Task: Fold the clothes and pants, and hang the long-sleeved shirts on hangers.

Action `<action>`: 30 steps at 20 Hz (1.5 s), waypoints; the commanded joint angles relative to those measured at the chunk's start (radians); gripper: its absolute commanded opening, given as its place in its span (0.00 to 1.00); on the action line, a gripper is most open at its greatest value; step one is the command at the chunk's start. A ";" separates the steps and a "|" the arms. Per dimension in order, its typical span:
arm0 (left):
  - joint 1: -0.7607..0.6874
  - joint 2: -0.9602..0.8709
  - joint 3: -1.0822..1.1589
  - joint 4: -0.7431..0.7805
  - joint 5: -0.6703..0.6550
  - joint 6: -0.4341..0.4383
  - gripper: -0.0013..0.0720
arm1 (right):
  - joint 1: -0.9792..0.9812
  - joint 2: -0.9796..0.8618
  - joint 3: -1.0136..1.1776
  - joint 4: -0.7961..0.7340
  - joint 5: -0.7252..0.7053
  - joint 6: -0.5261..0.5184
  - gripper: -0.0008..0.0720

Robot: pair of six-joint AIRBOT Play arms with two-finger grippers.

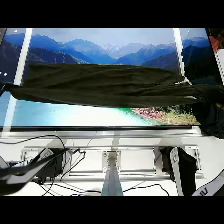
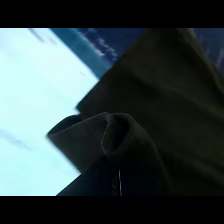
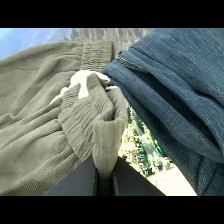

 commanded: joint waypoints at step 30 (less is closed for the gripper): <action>-0.095 -0.375 0.298 0.283 -0.261 -0.043 0.75 | 0.253 -0.953 0.487 0.026 -0.418 0.305 0.96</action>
